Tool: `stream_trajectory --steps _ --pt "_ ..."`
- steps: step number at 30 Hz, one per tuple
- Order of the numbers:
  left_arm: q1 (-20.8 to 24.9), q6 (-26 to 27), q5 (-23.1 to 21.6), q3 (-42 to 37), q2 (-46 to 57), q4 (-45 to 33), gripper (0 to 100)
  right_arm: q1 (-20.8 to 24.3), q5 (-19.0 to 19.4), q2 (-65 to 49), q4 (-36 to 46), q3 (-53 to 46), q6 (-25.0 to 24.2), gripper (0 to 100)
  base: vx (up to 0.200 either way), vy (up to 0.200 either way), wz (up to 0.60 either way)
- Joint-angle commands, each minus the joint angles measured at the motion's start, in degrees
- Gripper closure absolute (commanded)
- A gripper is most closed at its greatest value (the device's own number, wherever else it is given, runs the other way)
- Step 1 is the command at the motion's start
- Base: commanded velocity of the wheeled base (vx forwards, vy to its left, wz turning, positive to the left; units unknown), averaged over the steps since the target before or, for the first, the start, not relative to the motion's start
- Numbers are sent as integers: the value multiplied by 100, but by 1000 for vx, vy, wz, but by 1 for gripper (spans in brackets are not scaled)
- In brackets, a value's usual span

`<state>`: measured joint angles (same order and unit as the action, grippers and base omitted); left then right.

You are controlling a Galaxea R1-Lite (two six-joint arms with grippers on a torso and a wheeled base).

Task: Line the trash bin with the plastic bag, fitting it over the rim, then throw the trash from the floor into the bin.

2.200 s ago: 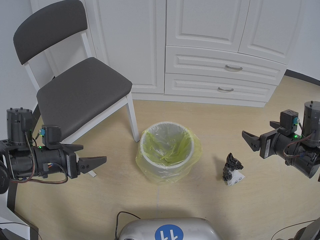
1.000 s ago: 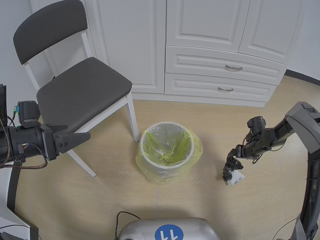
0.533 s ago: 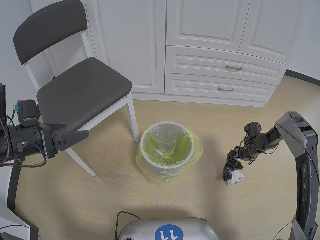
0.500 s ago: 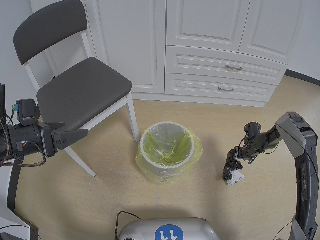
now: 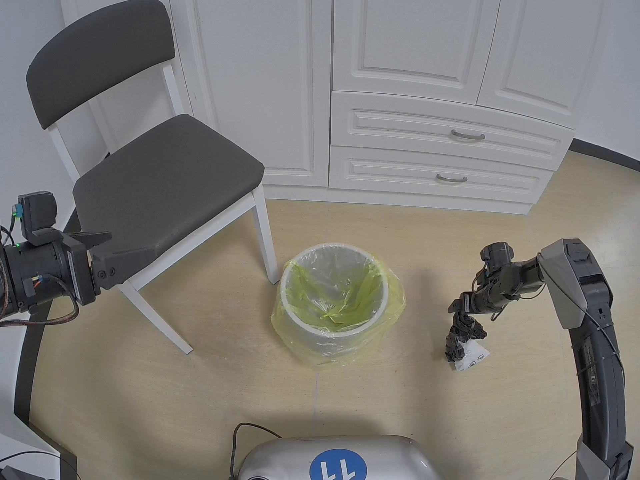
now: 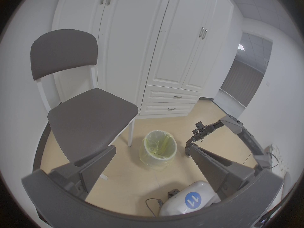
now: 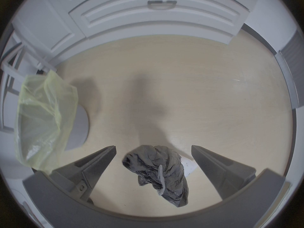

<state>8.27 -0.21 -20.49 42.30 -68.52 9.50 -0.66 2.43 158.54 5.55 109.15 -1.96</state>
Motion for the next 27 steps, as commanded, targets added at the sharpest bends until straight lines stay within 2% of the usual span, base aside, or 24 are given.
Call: stream_trajectory --steps 1,3,8,15,21,27 --pt "-27 205 -16 -82 -73 8 0 -119 56 318 210 176 223 0 0 0 0" --pt "-9 267 -16 -126 -109 8 0 -233 267 327 377 141 504 0 0 0 0" --pt "-9 267 -16 -134 -144 8 0 -251 311 406 491 132 732 0 0 0 0" --pt "-9 267 -16 -134 -126 8 0 -242 329 485 658 247 574 0 0 0 0" --pt "-9 276 -16 -134 -117 26 0 -163 311 740 1054 544 627 0 0 0 0" --pt "-9 276 -16 -187 -117 175 0 -84 285 907 1098 544 601 0 0 0 0"
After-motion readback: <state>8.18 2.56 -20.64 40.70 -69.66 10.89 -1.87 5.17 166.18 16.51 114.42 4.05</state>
